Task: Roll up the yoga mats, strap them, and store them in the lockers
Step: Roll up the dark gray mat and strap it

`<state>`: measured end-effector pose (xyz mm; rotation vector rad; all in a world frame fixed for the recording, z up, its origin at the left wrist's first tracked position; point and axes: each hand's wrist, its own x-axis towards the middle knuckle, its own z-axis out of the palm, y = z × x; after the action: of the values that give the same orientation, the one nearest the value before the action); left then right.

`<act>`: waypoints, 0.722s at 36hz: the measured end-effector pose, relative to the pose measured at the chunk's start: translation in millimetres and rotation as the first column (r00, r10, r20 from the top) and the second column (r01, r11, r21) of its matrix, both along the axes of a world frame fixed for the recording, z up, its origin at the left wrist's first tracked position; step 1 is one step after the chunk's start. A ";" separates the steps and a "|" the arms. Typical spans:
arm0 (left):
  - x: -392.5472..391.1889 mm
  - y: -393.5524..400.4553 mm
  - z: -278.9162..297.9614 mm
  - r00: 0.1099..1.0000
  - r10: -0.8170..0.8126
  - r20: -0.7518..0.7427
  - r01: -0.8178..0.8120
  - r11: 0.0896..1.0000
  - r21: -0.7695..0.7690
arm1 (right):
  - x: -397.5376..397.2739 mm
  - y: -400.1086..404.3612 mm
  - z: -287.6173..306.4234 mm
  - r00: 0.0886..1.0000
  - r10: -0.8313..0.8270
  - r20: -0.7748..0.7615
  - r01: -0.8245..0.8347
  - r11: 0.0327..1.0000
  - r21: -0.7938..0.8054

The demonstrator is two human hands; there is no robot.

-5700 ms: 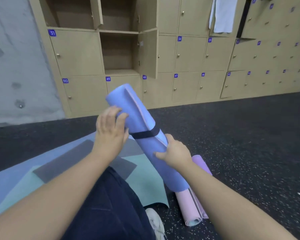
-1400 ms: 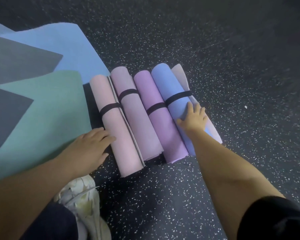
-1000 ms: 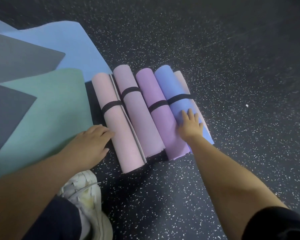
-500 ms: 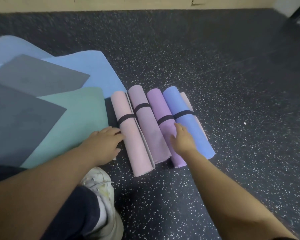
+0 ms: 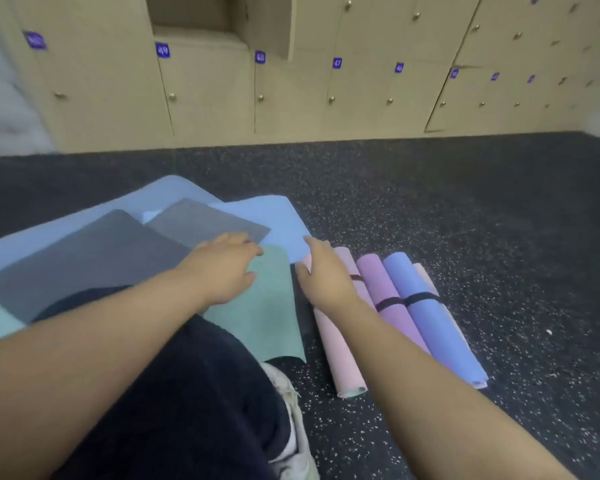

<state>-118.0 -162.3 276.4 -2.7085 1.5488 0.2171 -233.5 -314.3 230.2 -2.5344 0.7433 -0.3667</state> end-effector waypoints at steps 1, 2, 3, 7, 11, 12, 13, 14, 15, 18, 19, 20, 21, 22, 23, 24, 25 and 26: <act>5.9 14.4 9.8 0.999 0.011 0.030 -0.011 1.000 -0.016 | 7.9 10.7 10.7 1.000 0.023 0.020 -0.022 1.000 -0.013; 11.8 29.9 18.9 0.998 0.027 0.057 -0.026 0.999 -0.026 | 15.3 21.3 21.9 0.998 0.045 0.035 -0.044 0.999 -0.027; 17.5 45.8 27.4 0.996 0.048 0.078 -0.045 0.998 -0.032 | 22.4 31.6 33.1 0.997 0.066 0.046 -0.065 0.997 -0.039; 33.9 110.4 58.4 0.980 0.174 0.096 -0.170 0.984 -0.049 | 49.3 74.1 77.6 0.981 0.175 0.080 -0.169 0.983 -0.073; 41.9 166.8 82.4 0.954 0.265 0.141 -0.258 0.964 -0.070 | 75.9 119.5 114.7 0.959 0.262 0.106 -0.253 0.963 -0.096; 44.1 179.6 86.7 0.946 0.286 0.150 -0.278 0.958 -0.077 | 82.6 130.6 122.7 0.953 0.284 0.107 -0.273 0.956 -0.105; 46.8 191.3 90.4 0.940 0.304 0.157 -0.293 0.952 -0.086 | 89.4 140.9 129.5 0.946 0.306 0.104 -0.294 0.948 -0.117; 50.1 202.2 92.9 0.934 0.319 0.162 -0.307 0.947 -0.096 | 95.5 150.6 135.4 0.940 0.327 0.097 -0.314 0.940 -0.130; 53.3 212.0 94.5 0.928 0.335 0.164 -0.321 0.941 -0.108 | 101.2 159.4 140.2 0.934 0.346 0.088 -0.332 0.933 -0.140; 64.0 235.2 89.8 0.911 0.390 0.136 -0.366 0.915 -0.170 | 116.5 180.8 144.2 0.922 0.384 0.039 -0.374 0.914 -0.155; 67.7 242.4 83.9 0.905 0.407 0.121 -0.379 0.903 -0.205 | 120.7 185.8 141.0 0.920 0.391 0.024 -0.383 0.911 -0.156; 71.3 250.1 75.4 0.901 0.423 0.099 -0.391 0.888 -0.241 | 123.5 189.1 135.2 0.920 0.391 0.012 -0.385 0.910 -0.155; 74.8 258.0 64.7 0.895 0.441 0.068 -0.408 0.871 -0.275 | 125.0 190.1 126.3 0.922 0.386 0.000 -0.382 0.912 -0.152; 78.4 265.5 52.8 0.886 0.463 0.020 -0.437 0.849 -0.297 | 125.2 189.6 114.7 0.926 0.376 -0.019 -0.375 0.916 -0.146; 82.3 271.9 41.4 0.871 0.490 -0.042 -0.478 0.824 -0.305 | 124.6 187.8 101.6 0.931 0.361 -0.056 -0.366 0.921 -0.136; 86.9 277.1 32.0 0.849 0.516 -0.111 -0.524 0.795 -0.305 | 123.8 185.1 88.0 0.932 0.344 -0.113 -0.356 0.926 -0.123; 92.5 280.6 25.7 0.823 0.538 -0.181 -0.567 0.760 -0.318 | 124.0 181.7 75.0 0.929 0.326 -0.175 -0.347 0.931 -0.110; 98.5 282.5 22.5 0.799 0.550 -0.243 -0.601 0.720 -0.347 | 124.8 178.6 64.2 0.924 0.310 -0.223 -0.338 0.936 -0.101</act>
<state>-19.5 120.2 299.0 -3.5166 0.7523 0.0604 -108.7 -135.7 294.4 -2.7941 0.3629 -0.0459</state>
